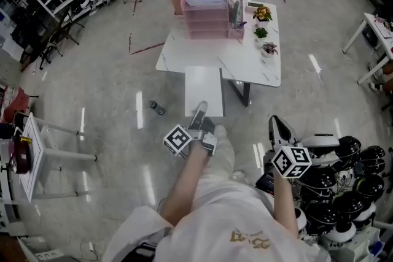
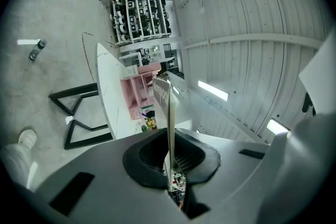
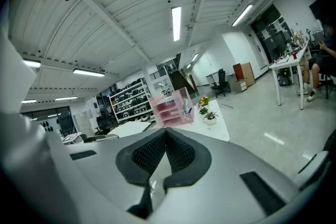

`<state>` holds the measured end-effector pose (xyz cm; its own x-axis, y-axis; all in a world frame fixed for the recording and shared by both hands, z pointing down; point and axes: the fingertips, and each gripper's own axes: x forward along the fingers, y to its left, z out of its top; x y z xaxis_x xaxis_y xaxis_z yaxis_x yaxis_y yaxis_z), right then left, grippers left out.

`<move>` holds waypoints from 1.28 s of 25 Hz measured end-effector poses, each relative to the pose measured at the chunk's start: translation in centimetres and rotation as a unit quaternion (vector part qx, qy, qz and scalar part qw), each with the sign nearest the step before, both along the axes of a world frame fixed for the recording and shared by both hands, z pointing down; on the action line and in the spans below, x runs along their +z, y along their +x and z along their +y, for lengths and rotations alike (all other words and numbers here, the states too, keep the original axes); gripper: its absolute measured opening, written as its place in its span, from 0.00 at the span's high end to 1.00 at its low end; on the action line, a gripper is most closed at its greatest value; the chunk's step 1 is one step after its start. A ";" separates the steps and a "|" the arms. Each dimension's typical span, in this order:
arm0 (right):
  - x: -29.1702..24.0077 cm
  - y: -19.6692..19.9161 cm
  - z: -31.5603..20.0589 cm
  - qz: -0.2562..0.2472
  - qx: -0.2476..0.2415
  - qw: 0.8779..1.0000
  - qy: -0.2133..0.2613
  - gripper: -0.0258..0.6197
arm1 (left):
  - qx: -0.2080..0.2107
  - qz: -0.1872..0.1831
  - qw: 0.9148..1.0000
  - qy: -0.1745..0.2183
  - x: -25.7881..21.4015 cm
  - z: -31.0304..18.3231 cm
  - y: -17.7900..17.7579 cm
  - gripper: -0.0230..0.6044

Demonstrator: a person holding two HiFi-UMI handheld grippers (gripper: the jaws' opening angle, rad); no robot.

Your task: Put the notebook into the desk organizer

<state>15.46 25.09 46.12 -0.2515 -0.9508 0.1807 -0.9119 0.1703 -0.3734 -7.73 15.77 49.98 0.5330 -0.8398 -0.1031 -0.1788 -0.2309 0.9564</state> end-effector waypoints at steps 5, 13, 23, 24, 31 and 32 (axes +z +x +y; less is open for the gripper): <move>1.1 1.0 -3.8 -0.011 0.008 1.000 -0.014 0.94 | -0.006 0.027 1.000 -0.005 -0.4 -4.5 0.4 0.92; 2.2 0.0 -15.4 -0.003 0.003 0.999 -0.040 0.94 | -0.015 0.027 0.999 -0.024 1.2 -15.6 -0.6 0.92; 2.6 -2.2 -27.1 0.014 0.000 0.998 -0.065 0.94 | -0.017 0.062 0.997 -0.032 0.9 -27.8 -1.8 0.92; 2.7 -2.4 -27.9 0.015 0.001 0.998 -0.067 0.94 | -0.016 0.062 0.997 -0.033 1.0 -28.6 -1.9 0.92; 2.9 -3.9 -31.0 0.019 0.004 0.997 -0.074 0.94 | -0.001 0.072 0.997 -0.039 1.4 -31.7 -1.7 0.92; 3.0 -3.9 -31.1 0.020 0.005 0.997 -0.076 0.94 | -0.001 0.074 0.997 -0.039 1.4 -32.0 -1.7 0.92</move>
<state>11.55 -5.98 49.10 -0.2312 -0.9145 0.3321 -0.9279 0.1046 -0.3578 -9.48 -16.23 51.41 0.5159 -0.8490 -0.1143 -0.0354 -0.1545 0.9874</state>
